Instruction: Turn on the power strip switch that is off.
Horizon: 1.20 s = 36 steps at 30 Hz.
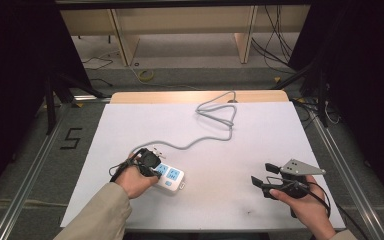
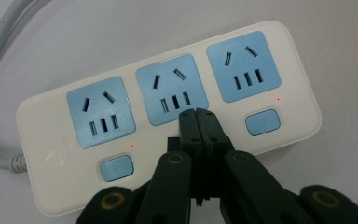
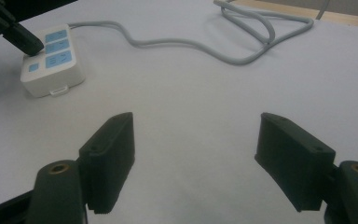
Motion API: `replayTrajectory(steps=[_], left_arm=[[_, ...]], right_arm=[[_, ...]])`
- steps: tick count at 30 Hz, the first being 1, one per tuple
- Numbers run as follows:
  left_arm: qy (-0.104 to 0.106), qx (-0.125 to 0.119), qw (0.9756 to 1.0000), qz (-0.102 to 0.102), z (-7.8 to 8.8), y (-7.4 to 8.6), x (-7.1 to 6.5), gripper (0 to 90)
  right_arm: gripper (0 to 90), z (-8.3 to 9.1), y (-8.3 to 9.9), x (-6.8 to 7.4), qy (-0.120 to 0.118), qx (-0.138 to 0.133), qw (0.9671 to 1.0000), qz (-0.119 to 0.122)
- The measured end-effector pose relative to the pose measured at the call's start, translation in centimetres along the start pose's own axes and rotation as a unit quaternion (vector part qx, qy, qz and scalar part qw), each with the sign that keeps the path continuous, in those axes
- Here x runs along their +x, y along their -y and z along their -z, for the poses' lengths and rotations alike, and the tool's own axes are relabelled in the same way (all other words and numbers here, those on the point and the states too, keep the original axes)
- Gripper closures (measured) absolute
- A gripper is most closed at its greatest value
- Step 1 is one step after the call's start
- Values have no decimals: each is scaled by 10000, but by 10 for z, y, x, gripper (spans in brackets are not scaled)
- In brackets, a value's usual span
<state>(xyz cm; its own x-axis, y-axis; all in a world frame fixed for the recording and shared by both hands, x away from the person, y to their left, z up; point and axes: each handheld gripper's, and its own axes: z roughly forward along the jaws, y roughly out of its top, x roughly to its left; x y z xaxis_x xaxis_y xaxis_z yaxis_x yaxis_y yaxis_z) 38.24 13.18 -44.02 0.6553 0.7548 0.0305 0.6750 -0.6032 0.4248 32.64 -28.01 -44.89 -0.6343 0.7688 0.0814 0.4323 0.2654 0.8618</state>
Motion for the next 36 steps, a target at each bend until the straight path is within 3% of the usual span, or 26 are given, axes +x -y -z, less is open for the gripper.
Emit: replayTrajectory(steps=[14, 36], left_arm=[[114, -47, 9999, 111, 0, 1, 4, 900], [75, -61, 9999, 37, 0, 1, 2, 899]], right_arm=[[282, 0, 0, 0, -13, -5, 10000, 11], [281, 0, 0, 0, -19, 6, 10000, 14]])
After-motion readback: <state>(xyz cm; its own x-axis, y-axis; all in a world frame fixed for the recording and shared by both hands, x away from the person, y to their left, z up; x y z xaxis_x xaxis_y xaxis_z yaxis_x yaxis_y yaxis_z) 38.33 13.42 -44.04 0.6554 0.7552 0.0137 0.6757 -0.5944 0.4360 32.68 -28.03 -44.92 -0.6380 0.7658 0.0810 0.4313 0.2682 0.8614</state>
